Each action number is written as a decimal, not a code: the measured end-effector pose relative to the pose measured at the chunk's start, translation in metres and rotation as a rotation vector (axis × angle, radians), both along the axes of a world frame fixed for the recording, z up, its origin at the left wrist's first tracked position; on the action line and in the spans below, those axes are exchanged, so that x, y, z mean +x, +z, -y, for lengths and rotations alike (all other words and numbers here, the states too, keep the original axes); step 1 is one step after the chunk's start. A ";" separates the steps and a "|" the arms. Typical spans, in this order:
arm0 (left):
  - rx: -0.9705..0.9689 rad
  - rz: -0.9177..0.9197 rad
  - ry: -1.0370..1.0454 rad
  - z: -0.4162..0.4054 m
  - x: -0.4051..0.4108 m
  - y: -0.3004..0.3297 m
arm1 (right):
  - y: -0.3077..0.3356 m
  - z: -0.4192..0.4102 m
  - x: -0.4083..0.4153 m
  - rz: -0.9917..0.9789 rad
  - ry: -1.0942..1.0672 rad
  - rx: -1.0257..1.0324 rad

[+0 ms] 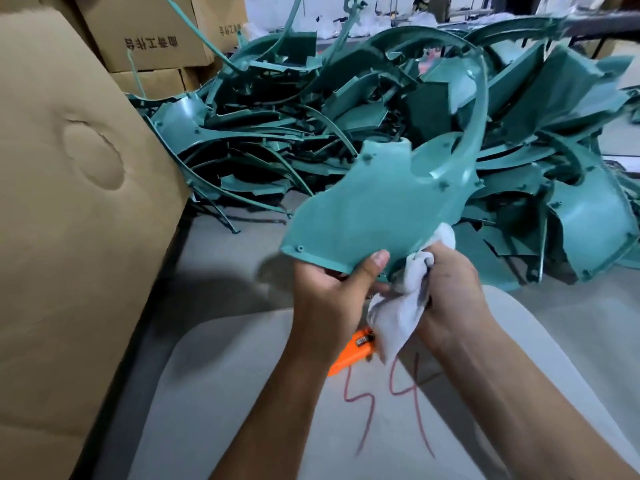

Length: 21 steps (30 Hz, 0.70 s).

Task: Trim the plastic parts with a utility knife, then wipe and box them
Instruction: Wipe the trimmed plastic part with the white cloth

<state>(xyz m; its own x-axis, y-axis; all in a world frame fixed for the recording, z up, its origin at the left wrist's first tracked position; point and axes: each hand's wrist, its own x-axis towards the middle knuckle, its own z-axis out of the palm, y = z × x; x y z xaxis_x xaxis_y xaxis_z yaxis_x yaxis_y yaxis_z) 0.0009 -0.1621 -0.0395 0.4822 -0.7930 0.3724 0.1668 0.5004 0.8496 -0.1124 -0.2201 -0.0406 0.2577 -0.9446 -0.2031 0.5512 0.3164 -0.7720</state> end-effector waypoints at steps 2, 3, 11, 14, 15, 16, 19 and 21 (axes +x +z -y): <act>0.033 0.016 0.002 0.000 -0.005 -0.004 | 0.005 -0.003 0.002 0.006 -0.030 -0.019; 0.039 0.006 0.012 0.000 -0.006 -0.004 | 0.010 -0.006 0.004 0.031 -0.013 -0.033; 0.032 -0.175 0.239 0.005 0.023 -0.001 | 0.019 -0.020 0.009 0.405 0.409 -0.184; 0.066 -0.238 0.273 0.005 0.033 0.002 | 0.015 -0.017 0.015 0.200 0.268 -0.338; 0.084 -0.196 0.285 0.005 0.034 0.002 | 0.013 -0.017 0.017 0.126 0.193 -0.382; 0.106 -0.121 0.298 0.004 0.034 0.001 | 0.011 -0.017 0.018 0.082 0.147 -0.411; 0.140 0.046 0.266 0.001 0.025 -0.002 | 0.005 -0.021 0.021 -0.136 0.098 -0.457; 0.051 0.110 0.248 -0.002 0.016 0.001 | 0.003 -0.022 0.021 -0.296 0.099 -0.487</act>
